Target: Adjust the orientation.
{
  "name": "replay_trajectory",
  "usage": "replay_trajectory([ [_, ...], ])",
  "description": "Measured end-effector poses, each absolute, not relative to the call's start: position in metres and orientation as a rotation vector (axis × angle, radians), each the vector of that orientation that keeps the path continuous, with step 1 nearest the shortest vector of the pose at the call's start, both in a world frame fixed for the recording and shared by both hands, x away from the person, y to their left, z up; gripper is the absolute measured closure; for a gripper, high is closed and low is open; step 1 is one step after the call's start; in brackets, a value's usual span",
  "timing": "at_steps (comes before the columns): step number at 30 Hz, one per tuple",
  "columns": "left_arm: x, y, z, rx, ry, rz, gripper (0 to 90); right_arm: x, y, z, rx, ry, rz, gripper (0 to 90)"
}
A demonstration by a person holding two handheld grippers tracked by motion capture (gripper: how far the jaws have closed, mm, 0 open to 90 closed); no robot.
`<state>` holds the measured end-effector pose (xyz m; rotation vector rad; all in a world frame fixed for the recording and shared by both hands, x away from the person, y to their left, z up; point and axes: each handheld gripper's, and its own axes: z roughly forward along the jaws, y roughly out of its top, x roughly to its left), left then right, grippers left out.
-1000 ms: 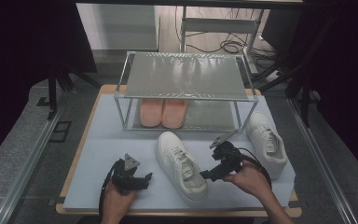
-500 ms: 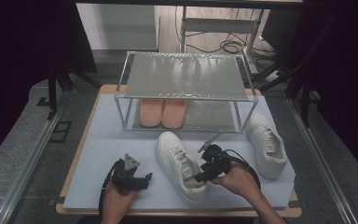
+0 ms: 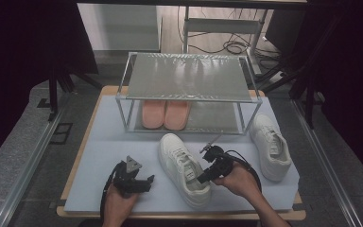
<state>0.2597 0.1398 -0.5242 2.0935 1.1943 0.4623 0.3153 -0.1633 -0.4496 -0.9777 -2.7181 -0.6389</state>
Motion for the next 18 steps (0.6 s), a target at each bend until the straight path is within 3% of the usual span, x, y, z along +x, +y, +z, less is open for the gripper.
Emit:
replay_trajectory([
  [18, 0.2596, 0.1398, -0.5243, 2.093, 1.195, 0.462, 14.6, 0.3204, -0.1642, -0.4503, -1.016, -2.662, -0.593, 69.5],
])
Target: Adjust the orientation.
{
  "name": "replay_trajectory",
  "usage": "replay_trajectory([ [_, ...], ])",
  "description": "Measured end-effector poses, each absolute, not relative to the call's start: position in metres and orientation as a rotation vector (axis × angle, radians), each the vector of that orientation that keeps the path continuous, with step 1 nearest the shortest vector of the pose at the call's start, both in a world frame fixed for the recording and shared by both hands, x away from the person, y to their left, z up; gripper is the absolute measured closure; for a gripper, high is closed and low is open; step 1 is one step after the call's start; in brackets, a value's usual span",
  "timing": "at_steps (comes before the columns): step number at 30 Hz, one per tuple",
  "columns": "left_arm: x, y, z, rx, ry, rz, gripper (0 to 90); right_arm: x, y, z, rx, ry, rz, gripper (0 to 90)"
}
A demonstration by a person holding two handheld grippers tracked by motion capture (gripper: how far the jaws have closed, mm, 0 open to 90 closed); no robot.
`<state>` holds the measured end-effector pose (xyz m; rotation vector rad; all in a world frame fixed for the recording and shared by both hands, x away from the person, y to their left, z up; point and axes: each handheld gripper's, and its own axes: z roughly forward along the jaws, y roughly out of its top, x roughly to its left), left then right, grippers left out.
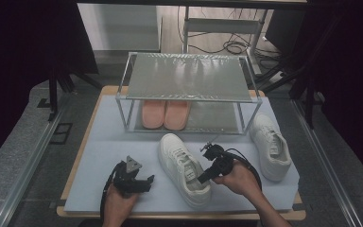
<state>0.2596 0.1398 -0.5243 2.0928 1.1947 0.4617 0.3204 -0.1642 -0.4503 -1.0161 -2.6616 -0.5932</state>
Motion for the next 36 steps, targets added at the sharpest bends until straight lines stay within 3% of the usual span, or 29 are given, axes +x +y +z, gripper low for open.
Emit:
replay_trajectory([
  [11, 0.260, 0.140, -0.524, 2.100, 1.193, 0.459, 14.6, 0.326, -0.185, -0.449, -1.079, -2.674, -0.644, 80.8],
  [36, 0.260, 0.140, -0.524, 2.101, 1.193, 0.456, 14.5, 0.329, -0.216, -0.457, -1.111, -2.259, -0.887, 83.0],
])
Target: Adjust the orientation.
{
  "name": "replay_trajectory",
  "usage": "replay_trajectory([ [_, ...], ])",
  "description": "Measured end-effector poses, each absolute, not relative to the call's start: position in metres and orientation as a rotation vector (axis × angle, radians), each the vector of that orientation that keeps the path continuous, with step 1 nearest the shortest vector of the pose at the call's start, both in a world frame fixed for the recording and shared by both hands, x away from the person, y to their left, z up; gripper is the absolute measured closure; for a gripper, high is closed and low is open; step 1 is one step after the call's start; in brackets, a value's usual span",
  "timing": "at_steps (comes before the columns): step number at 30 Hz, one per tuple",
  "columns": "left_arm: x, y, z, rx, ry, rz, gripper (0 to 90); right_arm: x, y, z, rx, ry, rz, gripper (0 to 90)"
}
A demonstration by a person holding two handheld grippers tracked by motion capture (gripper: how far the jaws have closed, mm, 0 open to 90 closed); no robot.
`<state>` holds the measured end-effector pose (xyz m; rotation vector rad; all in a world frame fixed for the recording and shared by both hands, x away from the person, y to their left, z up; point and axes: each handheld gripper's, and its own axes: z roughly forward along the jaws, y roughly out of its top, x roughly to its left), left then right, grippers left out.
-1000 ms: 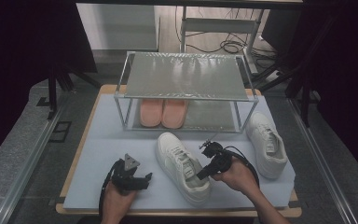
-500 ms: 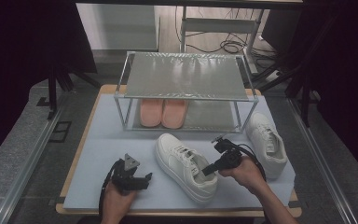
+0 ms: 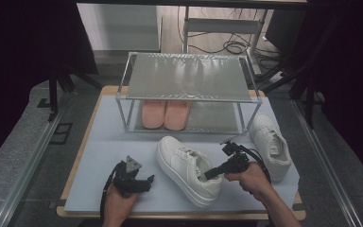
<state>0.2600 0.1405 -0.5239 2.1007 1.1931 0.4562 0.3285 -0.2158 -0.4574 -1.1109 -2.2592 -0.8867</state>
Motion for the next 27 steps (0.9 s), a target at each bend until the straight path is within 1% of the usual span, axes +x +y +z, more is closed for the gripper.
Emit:
replay_trajectory([
  [10, 0.260, 0.140, -0.524, 2.100, 1.193, 0.455, 14.5, 0.326, -0.214, -0.442, -1.057, -2.222, -0.977, 83.1],
  [27, 0.260, 0.141, -0.524, 2.098, 1.195, 0.455, 14.4, 0.326, -0.207, -0.395, -0.967, -2.187, -1.119, 83.0],
])
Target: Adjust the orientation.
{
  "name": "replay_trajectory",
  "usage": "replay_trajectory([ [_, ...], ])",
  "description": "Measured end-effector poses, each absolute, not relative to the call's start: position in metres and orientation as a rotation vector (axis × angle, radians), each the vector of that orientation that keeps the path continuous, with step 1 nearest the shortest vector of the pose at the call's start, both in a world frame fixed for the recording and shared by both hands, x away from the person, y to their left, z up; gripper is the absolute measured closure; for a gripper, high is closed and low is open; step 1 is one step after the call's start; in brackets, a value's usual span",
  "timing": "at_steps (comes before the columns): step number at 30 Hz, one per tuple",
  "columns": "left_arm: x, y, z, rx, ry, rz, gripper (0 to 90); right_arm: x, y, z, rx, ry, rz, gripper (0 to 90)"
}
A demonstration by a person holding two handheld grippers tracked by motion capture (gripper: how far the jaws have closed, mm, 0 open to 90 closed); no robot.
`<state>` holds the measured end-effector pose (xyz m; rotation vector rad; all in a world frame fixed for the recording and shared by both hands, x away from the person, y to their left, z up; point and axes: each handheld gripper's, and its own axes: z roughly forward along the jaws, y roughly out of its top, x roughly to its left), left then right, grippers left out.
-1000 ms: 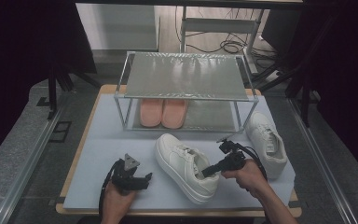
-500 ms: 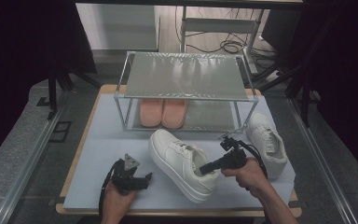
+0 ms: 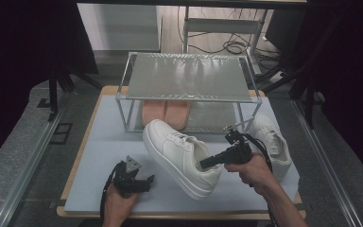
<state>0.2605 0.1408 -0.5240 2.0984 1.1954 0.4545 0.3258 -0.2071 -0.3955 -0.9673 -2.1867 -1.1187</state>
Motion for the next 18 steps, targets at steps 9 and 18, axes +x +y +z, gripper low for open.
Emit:
replay_trajectory([
  [9, 0.260, 0.141, -0.524, 2.094, 1.200, 0.455, 14.2, 0.332, -0.208, -0.373, -0.976, -2.160, -1.173, 83.0],
  [18, 0.260, 0.140, -0.524, 2.093, 1.197, 0.452, 14.2, 0.338, -0.207, -0.355, -0.959, -2.121, -1.241, 83.0],
])
